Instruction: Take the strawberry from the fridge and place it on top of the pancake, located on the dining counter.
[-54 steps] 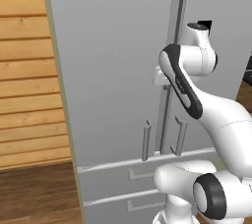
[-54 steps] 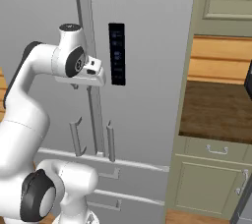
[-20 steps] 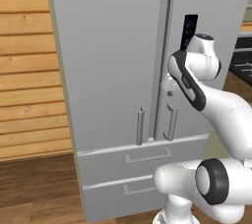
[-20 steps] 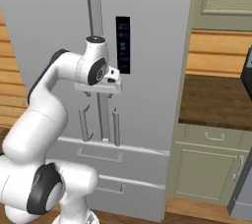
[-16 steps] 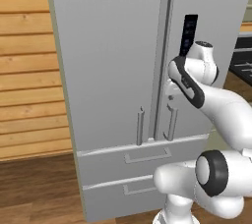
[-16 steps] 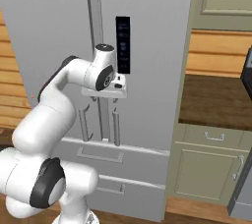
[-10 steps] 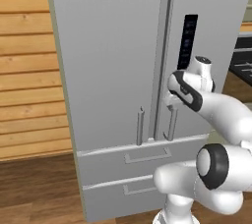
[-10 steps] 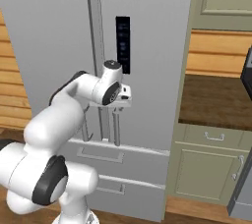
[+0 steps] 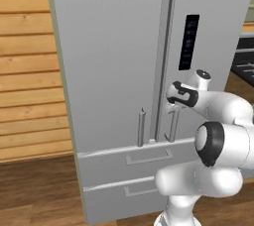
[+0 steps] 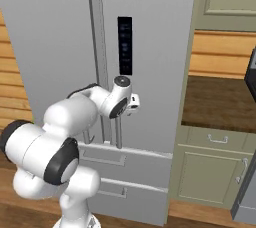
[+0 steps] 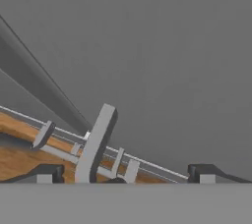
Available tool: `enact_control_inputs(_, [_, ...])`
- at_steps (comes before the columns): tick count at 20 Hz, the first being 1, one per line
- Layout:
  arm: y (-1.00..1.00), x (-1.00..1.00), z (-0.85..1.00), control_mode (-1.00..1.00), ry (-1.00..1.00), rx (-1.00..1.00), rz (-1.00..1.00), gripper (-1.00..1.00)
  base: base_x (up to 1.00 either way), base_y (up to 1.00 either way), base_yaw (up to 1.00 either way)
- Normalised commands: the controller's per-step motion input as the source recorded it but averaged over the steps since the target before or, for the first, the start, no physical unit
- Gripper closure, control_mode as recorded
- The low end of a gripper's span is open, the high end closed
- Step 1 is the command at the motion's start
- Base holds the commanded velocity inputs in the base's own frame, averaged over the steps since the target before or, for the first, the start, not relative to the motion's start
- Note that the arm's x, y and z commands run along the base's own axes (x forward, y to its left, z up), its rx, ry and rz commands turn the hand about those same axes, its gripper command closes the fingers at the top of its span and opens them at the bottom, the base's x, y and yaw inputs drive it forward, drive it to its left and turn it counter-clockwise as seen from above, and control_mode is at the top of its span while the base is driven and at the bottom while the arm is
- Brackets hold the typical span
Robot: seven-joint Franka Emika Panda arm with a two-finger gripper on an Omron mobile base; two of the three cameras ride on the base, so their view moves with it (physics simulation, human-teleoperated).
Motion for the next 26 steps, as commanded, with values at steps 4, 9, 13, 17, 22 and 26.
enact_control_inputs(4, [-0.1, 0.31, -0.38, -1.0, -0.11, 0.0, 0.03, -1.0, 0.0, 0.0, 0.0])
enact_control_inputs(9, [-0.01, 0.08, -0.14, -1.0, 0.0, 0.0, 0.0, 1.0, 0.0, 0.0, 0.0])
enact_control_inputs(13, [0.0, -0.03, -0.2, -1.0, 0.0, 0.0, 0.0, 1.0, 0.0, 0.0, 0.0])
enact_control_inputs(17, [-0.05, -0.23, -0.09, -1.0, 0.0, 0.0, -0.01, 1.0, 0.0, 0.0, 0.0])
enact_control_inputs(22, [-0.43, -0.47, -0.05, -1.0, 0.02, 0.01, -0.01, 1.0, 0.0, 0.0, 0.0])
enact_control_inputs(26, [-0.9, -0.59, -0.22, -1.0, 0.13, 0.0, -0.03, 1.0, 0.0, 0.0, 0.0])
